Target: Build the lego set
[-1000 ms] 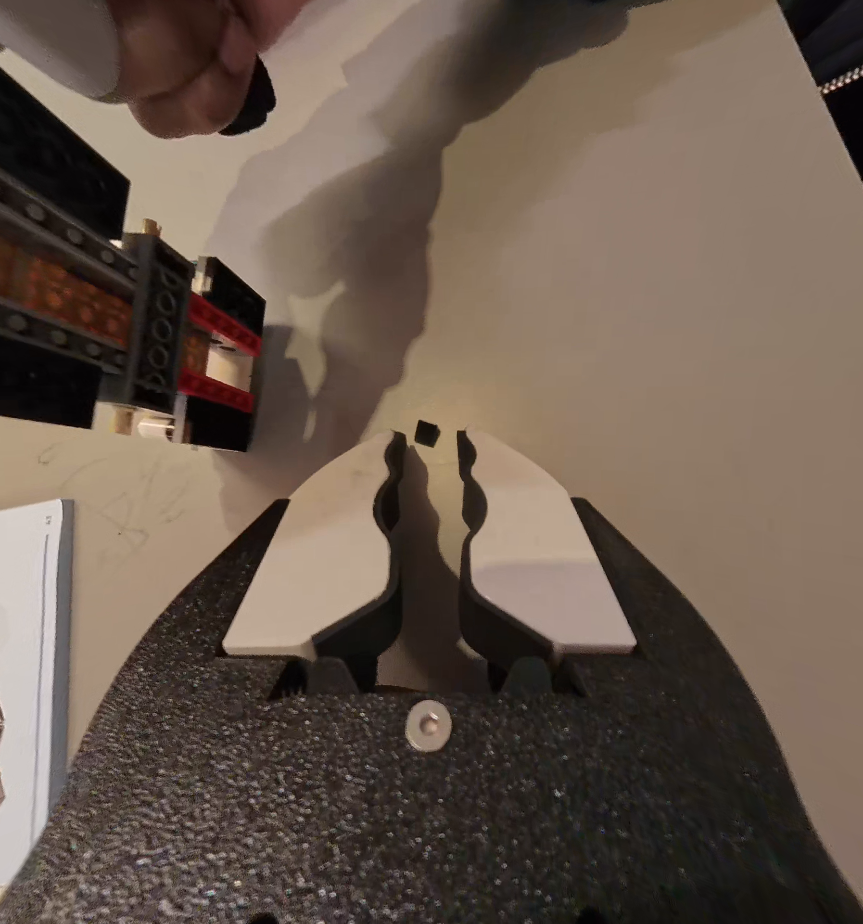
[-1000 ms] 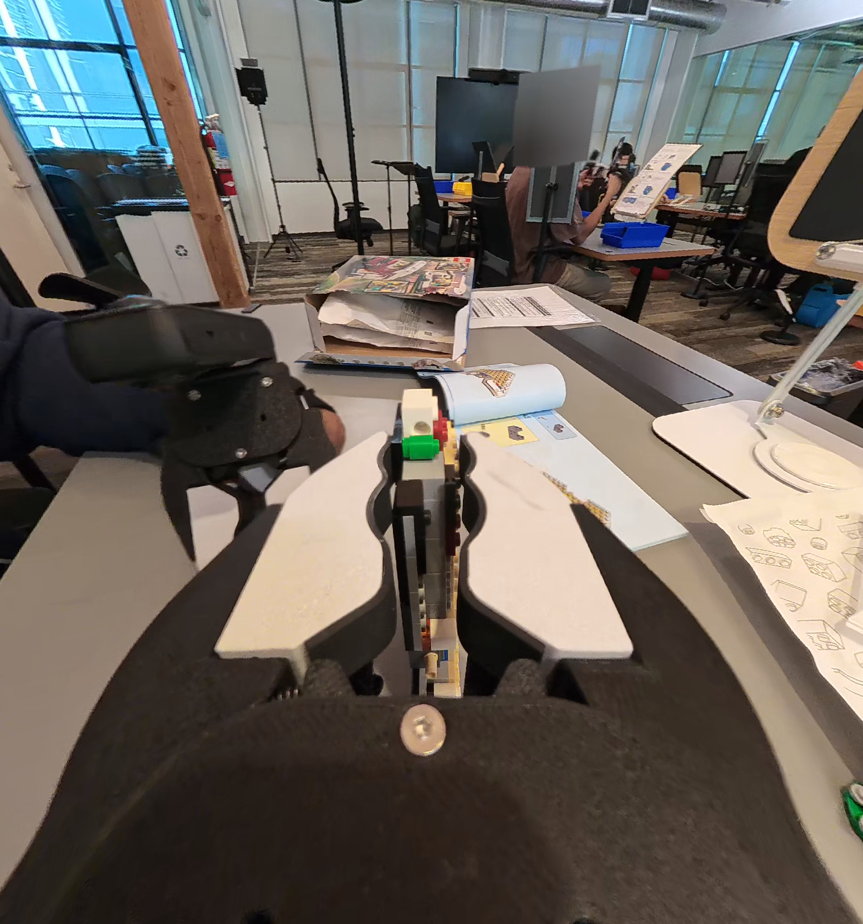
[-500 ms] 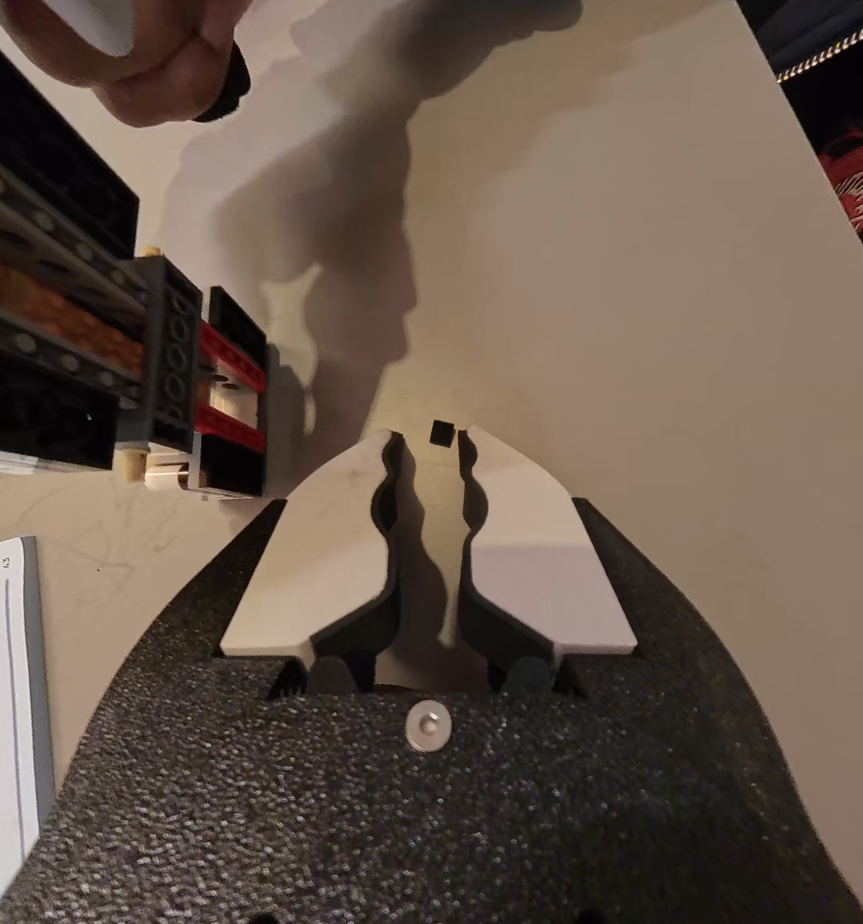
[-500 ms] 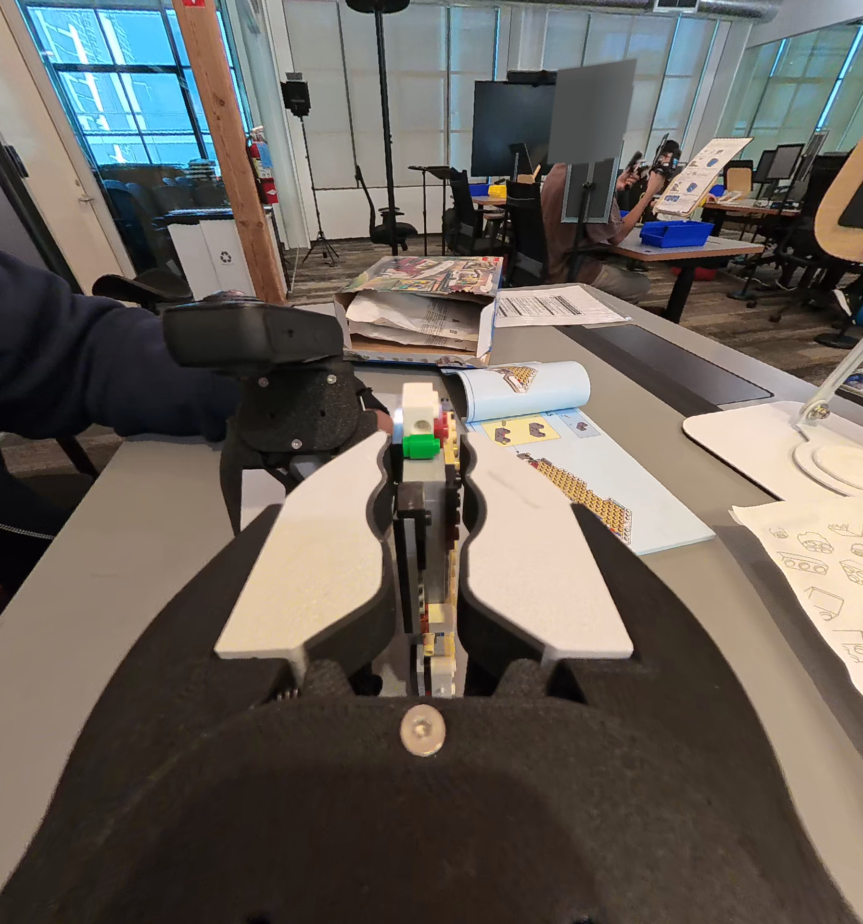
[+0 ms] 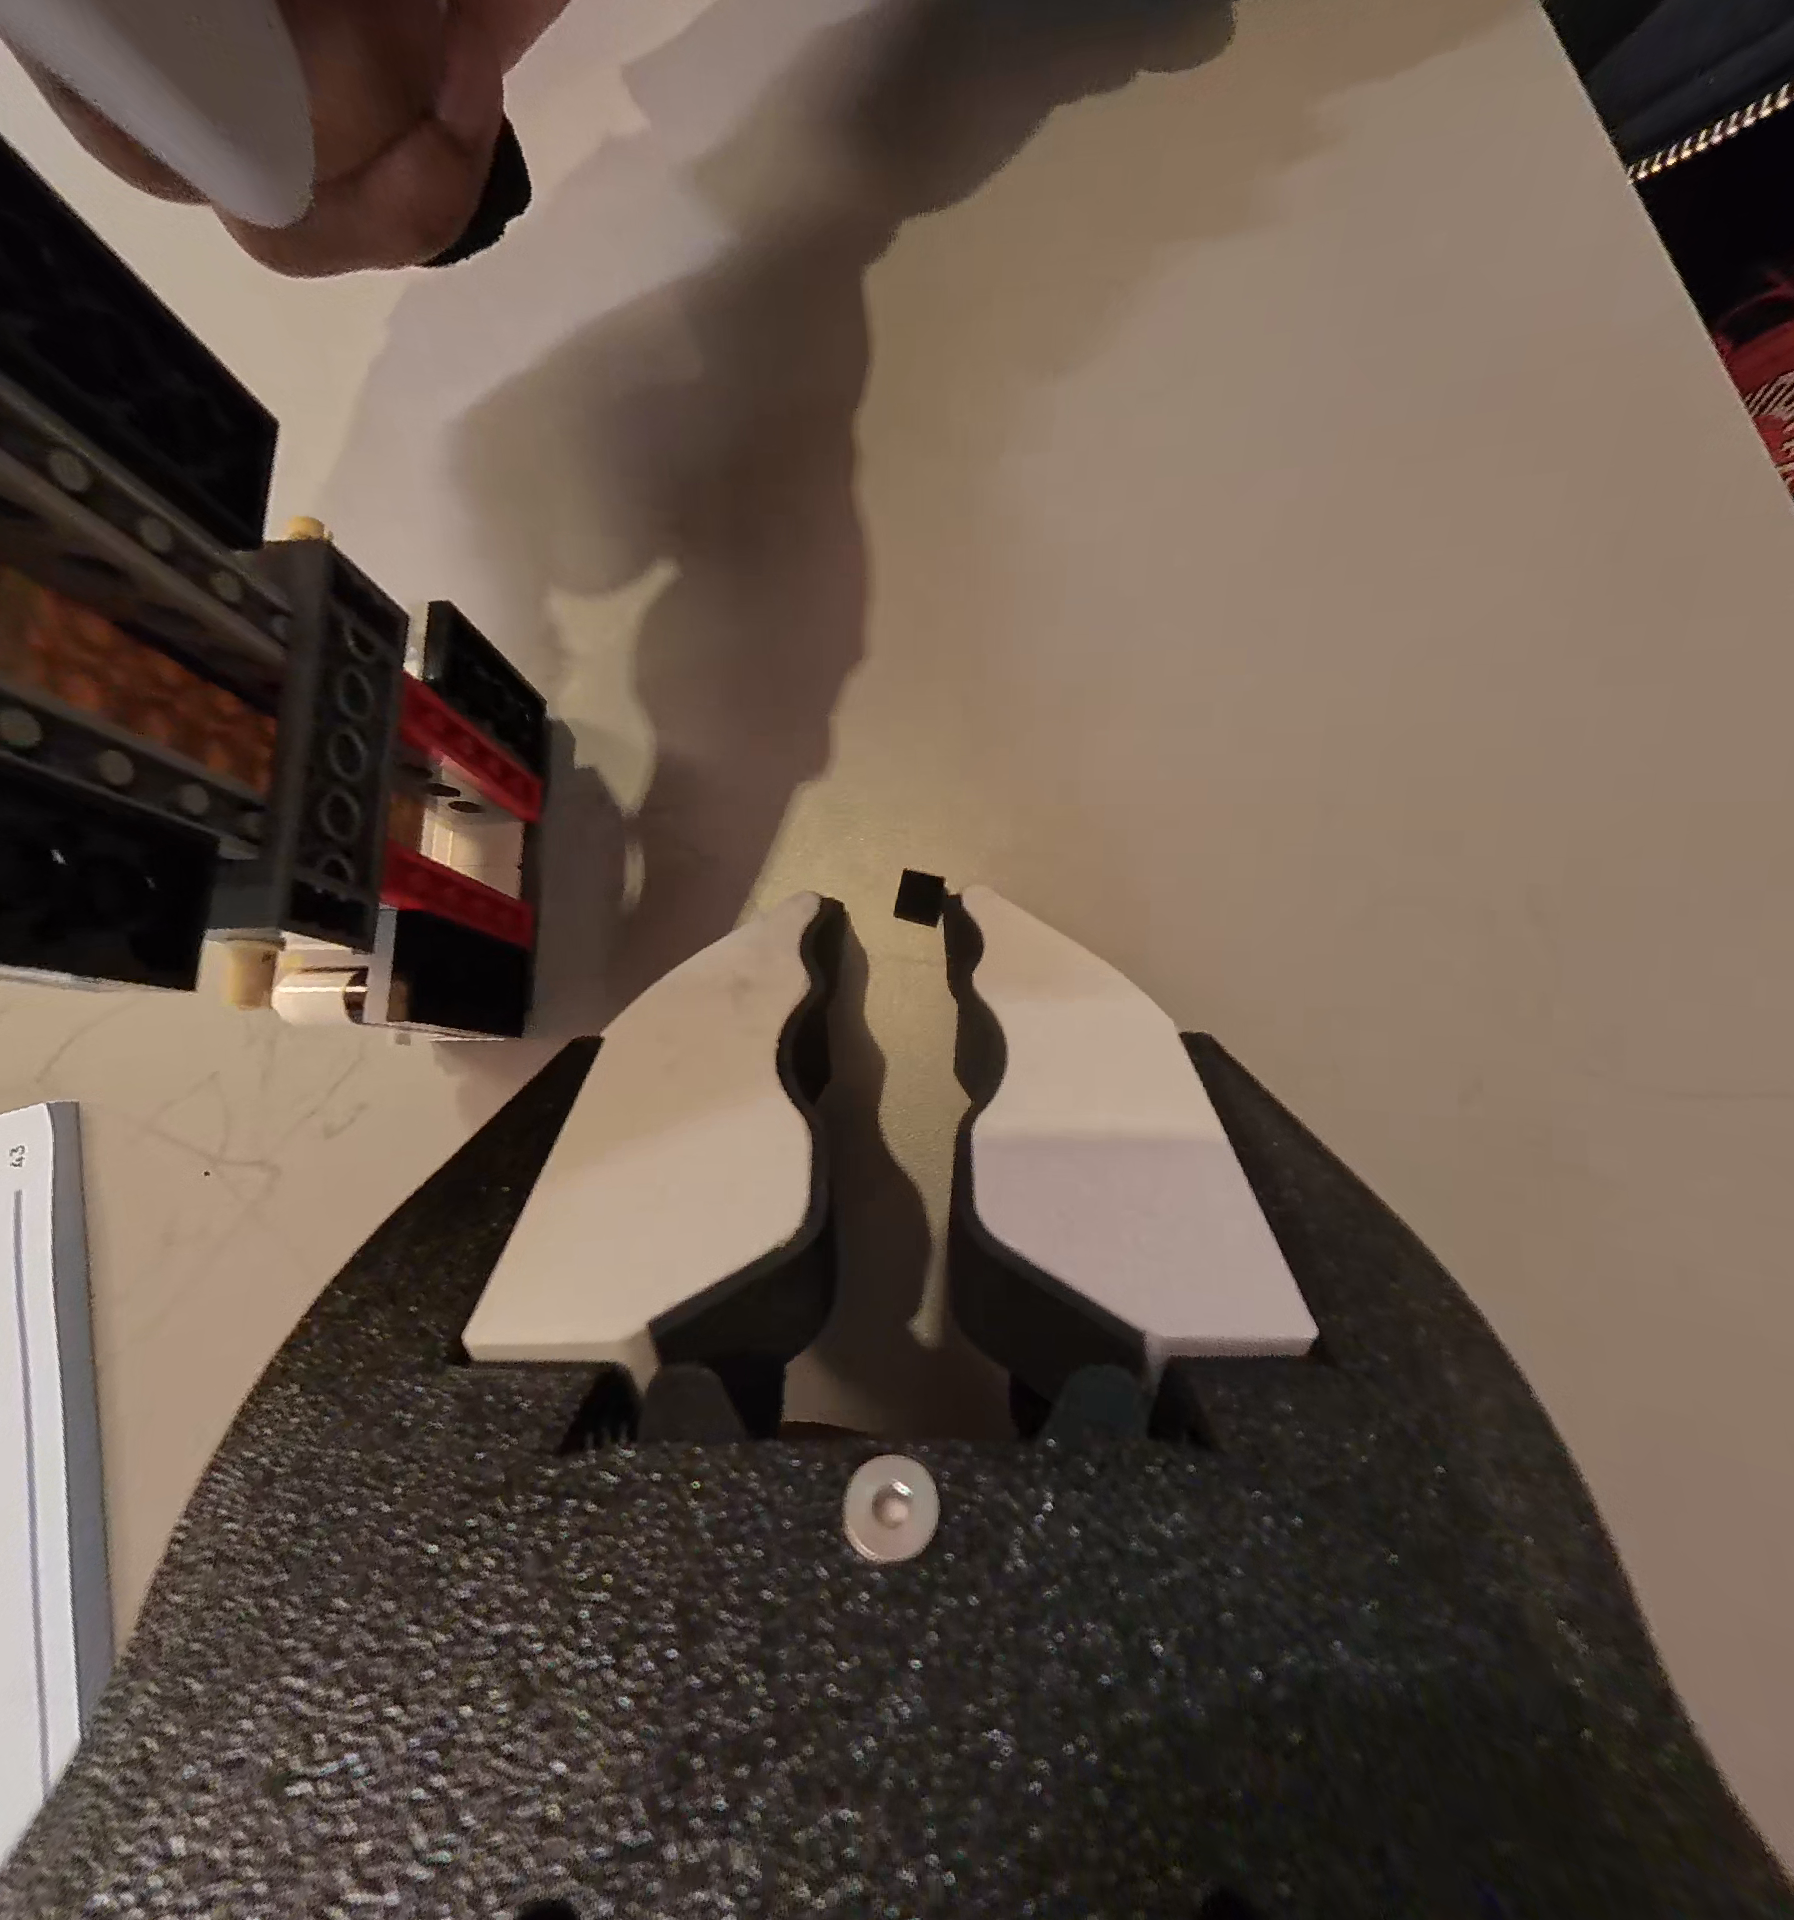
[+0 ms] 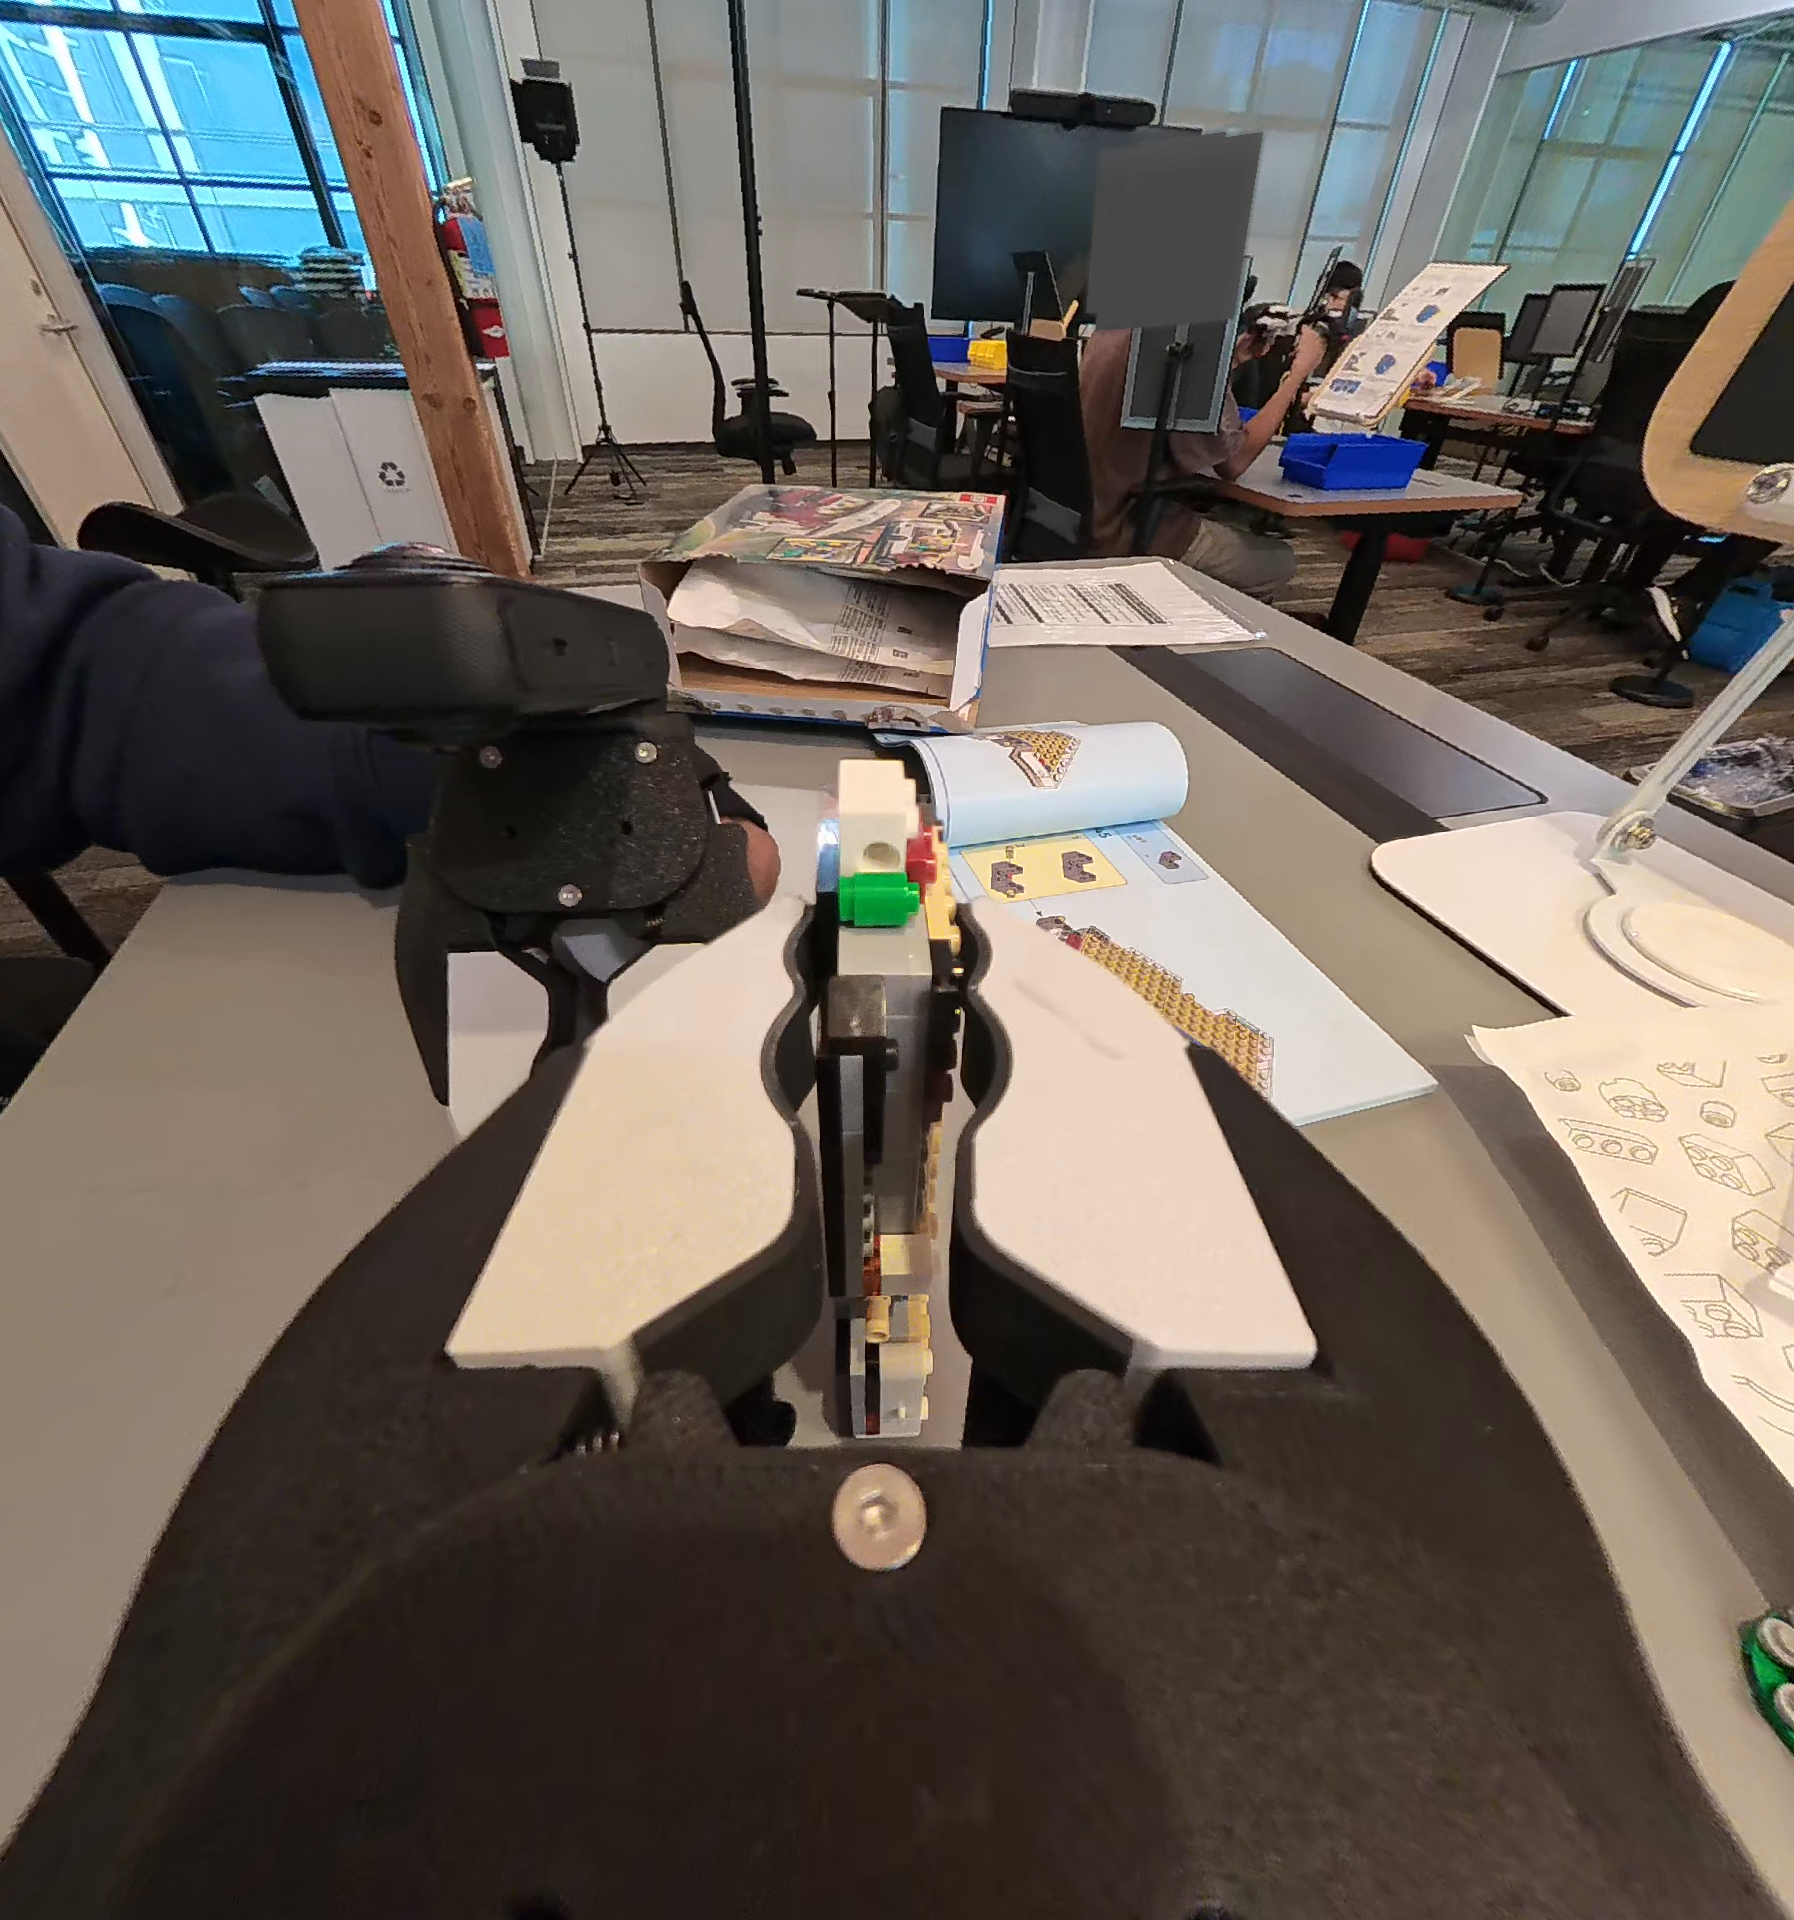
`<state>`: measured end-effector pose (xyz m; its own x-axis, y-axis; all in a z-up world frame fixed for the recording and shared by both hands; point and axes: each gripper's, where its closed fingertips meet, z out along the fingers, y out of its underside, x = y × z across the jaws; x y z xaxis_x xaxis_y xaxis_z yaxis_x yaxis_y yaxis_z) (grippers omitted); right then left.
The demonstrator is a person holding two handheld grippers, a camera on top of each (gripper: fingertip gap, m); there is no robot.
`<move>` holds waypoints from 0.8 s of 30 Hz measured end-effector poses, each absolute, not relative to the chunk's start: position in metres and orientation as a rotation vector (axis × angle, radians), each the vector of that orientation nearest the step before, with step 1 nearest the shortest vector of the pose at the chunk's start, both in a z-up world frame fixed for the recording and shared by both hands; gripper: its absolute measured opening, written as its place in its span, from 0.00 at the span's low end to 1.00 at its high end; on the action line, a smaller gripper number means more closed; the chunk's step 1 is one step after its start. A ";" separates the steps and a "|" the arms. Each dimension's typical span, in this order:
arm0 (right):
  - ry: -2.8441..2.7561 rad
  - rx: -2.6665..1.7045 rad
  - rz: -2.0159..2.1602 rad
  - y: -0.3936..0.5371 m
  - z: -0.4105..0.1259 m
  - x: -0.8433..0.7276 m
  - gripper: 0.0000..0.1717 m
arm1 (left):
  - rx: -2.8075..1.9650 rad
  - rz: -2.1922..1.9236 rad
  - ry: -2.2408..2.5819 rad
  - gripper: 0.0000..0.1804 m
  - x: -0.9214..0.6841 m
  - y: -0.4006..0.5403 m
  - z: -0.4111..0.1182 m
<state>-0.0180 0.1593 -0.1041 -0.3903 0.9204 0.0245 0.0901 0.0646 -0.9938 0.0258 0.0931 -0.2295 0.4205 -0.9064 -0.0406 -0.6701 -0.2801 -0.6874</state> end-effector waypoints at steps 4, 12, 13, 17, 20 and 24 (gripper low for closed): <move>-1.598 -1.026 1.419 0.160 -0.103 -0.017 0.13 | -2.034 -0.505 1.311 0.11 0.024 0.091 -0.226; -1.633 -0.999 1.445 0.155 -0.104 -0.015 0.13 | -2.038 -0.494 1.299 0.12 0.020 0.093 -0.226; -1.635 -0.999 1.426 0.156 -0.104 -0.015 0.14 | -2.039 -0.492 1.302 0.12 0.020 0.093 -0.227; -1.650 -1.002 1.355 0.156 -0.104 -0.016 0.14 | -2.042 -0.472 1.303 0.11 0.020 0.094 -0.228; -1.652 -0.993 1.327 0.156 -0.104 -0.017 0.14 | -2.034 -0.480 1.287 0.11 0.021 0.095 -0.225; -1.649 -0.991 1.336 0.156 -0.104 -0.017 0.14 | -2.030 -0.482 1.276 0.11 0.021 0.095 -0.224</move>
